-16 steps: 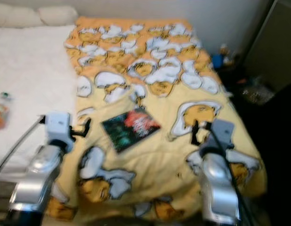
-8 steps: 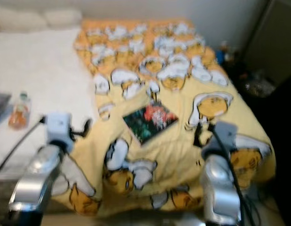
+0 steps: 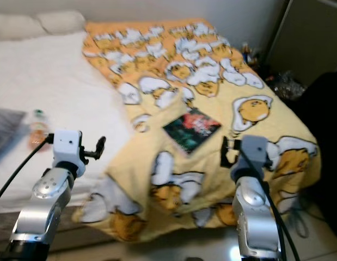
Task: Clean up the room
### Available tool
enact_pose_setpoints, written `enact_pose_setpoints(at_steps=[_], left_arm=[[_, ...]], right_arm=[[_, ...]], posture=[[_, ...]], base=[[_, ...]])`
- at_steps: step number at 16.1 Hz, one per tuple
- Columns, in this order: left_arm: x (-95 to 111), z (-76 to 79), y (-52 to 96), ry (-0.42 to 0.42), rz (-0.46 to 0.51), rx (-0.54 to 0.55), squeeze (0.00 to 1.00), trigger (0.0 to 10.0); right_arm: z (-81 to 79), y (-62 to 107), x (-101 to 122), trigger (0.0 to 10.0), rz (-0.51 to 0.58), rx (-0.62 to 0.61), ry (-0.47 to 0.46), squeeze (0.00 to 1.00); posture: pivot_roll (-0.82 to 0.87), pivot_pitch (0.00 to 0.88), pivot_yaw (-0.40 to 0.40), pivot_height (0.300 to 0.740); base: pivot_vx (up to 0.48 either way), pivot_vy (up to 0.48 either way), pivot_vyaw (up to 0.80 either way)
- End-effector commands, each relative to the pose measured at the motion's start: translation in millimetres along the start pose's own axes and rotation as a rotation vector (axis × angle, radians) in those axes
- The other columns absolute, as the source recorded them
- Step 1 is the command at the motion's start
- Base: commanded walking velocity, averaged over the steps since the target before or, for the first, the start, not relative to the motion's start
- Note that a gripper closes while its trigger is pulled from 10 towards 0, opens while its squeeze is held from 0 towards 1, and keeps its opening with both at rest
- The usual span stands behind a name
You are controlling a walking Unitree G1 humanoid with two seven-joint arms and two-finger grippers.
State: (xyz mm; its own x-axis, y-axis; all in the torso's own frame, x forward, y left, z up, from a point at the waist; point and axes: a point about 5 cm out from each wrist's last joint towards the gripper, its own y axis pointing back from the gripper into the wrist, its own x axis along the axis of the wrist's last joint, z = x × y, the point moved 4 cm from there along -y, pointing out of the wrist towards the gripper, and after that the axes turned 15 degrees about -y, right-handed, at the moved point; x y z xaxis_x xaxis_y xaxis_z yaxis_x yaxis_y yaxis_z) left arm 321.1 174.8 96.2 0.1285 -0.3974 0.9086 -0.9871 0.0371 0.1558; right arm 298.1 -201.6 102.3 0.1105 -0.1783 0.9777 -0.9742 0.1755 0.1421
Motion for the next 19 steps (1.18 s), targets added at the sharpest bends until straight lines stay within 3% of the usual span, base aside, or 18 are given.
enact_pose_setpoints(at_steps=[1,3,7,19], left_arm=[[-2,-10.8,0.4,-0.012,-0.004,0.036,0.00,10.0],[-2,-13.2,-0.1,-0.013,-0.001,0.046,0.00,10.0],[-1,-11.2,0.0,-0.018,0.001,0.049,0.00,10.0],[1,-16.0,-0.7,-0.044,0.011,0.067,0.00,10.0]], right_arm=[[-16.9,0.7,3,10.0,0.007,0.084,0.015,0.00],[-19.8,0.8,7,10.0,0.006,0.126,0.016,0.00],[-9.9,-0.2,5,10.0,-0.012,0.083,-0.015,0.00],[-8.2,0.3,0,10.0,-0.010,0.033,-0.030,0.00]], posture=[[-0.13,0.000,0.023,0.740],[-0.14,0.000,0.026,0.740],[-0.14,0.000,0.026,0.740],[-0.13,0.000,0.025,0.740]], base=[[0.000,0.442,0.00],[0.000,0.439,0.00],[0.000,0.436,0.00],[0.000,0.425,0.00]])
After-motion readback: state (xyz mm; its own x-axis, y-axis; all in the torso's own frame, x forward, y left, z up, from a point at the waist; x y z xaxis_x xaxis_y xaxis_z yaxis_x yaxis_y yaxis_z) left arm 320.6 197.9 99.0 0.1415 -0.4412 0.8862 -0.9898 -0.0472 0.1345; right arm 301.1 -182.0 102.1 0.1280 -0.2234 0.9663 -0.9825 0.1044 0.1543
